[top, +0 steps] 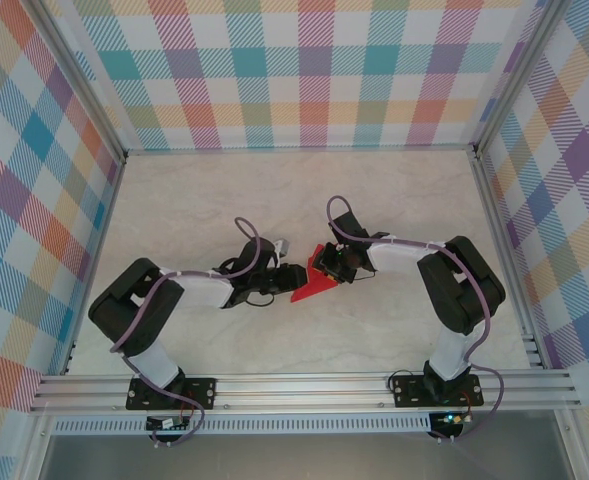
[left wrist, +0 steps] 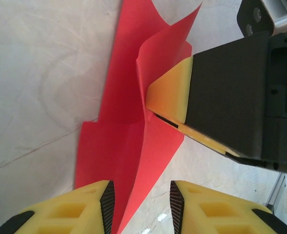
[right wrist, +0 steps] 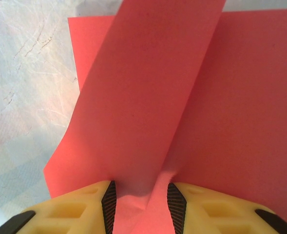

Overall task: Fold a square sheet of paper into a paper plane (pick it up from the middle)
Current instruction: Fourth fold the wing at the center of the table.

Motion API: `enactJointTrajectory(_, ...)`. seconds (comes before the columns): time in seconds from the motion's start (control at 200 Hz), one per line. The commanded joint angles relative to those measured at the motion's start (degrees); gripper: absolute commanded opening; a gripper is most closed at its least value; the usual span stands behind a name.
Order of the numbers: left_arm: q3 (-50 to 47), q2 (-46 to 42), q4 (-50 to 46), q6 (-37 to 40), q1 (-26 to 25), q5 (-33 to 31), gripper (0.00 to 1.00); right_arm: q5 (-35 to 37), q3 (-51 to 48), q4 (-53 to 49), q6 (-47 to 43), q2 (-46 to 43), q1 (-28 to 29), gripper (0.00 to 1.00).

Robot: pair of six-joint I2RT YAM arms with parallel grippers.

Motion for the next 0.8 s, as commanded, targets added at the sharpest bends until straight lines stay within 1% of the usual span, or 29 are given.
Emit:
enactJointTrajectory(0.0, 2.43, 2.33, 1.93, 1.47, 0.62, 2.65, 0.38, 4.61, -2.70, -7.50, 0.38, 3.36, -0.43, 0.38)
enactJointTrajectory(0.12, 3.83, 4.89, 1.27, 2.05, 0.67, 3.62, 0.37, 4.43, -2.68, -7.47, 0.49, 3.22, -0.43, 0.38)
enactJointTrajectory(0.415, 5.44, 7.81, 0.94, 2.47, 0.64, 4.80, 0.27, 3.48, -3.69, -5.79, 0.77, 2.40, -0.43, 0.38)
enactJointTrajectory(0.645, 6.35, 9.32, 0.32, 2.76, 0.62, 5.74, 0.13, 3.28, -4.42, -4.96, -0.08, 0.06, -0.42, 0.39)
enactJointTrajectory(0.8, 6.58, 9.53, 0.19, 2.52, 0.62, 6.06, 0.06, 3.24, -4.78, -4.44, -2.35, -3.34, -0.44, 0.40)
